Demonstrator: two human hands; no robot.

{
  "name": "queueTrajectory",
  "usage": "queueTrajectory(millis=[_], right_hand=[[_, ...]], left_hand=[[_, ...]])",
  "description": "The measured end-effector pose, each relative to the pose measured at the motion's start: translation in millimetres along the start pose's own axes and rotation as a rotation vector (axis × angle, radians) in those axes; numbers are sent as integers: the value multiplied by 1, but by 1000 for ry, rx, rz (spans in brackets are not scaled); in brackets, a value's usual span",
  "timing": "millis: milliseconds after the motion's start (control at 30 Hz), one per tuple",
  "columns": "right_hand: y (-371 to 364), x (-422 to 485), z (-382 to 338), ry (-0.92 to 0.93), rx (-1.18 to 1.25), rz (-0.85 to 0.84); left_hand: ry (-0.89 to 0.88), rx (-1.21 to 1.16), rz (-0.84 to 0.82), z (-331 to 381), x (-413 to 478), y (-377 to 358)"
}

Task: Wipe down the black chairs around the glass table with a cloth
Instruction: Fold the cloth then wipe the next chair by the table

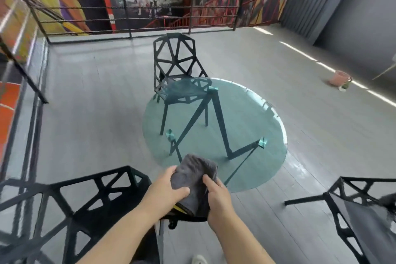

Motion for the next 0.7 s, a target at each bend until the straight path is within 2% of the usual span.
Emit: queueTrajectory(millis=[267, 367, 500, 700], right_hand=[[0, 91, -59, -25, -47, -68], [-5, 102, -63, -26, -47, -144], [-8, 108, -71, 32, -70, -256], [4, 109, -87, 125, -69, -155]], left_hand=[[-89, 127, 230, 63, 58, -22], [-94, 144, 180, 72, 75, -35], [-44, -6, 159, 70, 95, -40], [-44, -208, -14, 85, 103, -42]])
Point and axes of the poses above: each hand's wrist, its own x-axis towards the middle knuckle, its own y-axis out of the back of the hand, z = x × y, the point moved 5 cm from there along x, towards the middle knuckle, and after that the axes turned 12 degrees about y, right-handed, at the moved point
